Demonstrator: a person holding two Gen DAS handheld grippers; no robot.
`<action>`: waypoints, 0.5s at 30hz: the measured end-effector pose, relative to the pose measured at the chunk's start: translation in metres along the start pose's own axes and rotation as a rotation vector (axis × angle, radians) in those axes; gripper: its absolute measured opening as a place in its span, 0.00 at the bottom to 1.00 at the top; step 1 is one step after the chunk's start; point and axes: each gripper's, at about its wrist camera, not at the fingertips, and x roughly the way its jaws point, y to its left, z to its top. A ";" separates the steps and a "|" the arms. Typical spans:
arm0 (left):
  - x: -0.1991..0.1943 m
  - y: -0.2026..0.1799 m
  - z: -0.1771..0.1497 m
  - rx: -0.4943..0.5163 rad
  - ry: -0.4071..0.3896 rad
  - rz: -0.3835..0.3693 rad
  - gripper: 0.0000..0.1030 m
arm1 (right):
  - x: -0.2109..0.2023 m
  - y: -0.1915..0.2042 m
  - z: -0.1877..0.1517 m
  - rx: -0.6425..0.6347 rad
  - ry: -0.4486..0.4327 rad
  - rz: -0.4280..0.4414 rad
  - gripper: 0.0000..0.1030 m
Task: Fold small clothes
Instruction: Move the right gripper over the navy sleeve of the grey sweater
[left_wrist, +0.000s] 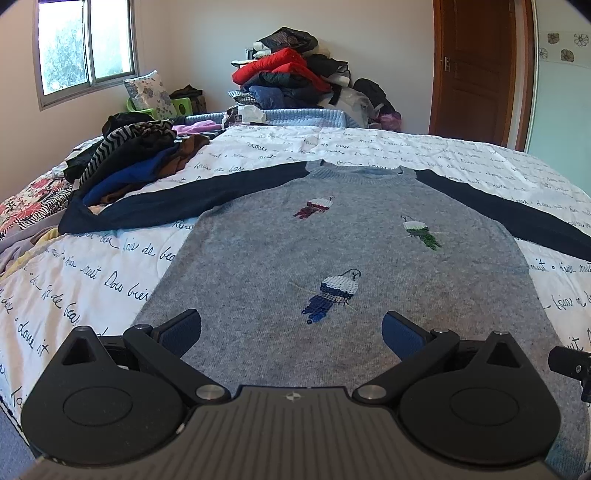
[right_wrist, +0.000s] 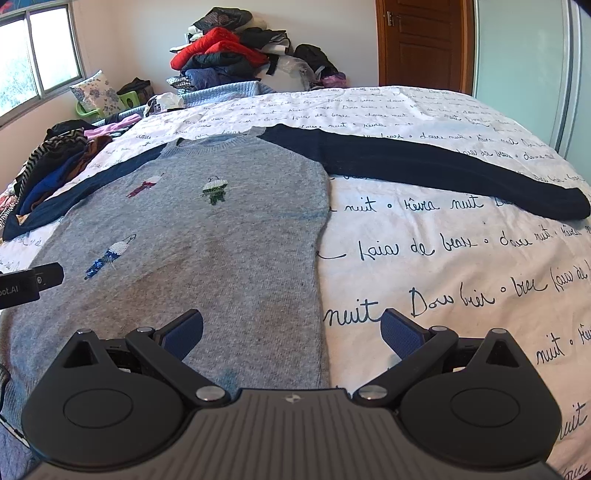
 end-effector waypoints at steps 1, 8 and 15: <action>0.000 -0.002 0.001 0.004 -0.002 -0.003 1.00 | 0.001 -0.001 0.001 0.001 -0.002 -0.005 1.00; 0.005 -0.020 0.005 0.029 -0.014 -0.008 1.00 | 0.010 -0.009 0.010 0.025 -0.006 -0.015 1.00; 0.015 -0.031 0.010 0.030 -0.005 -0.025 1.00 | 0.022 -0.015 0.017 0.018 -0.004 -0.044 1.00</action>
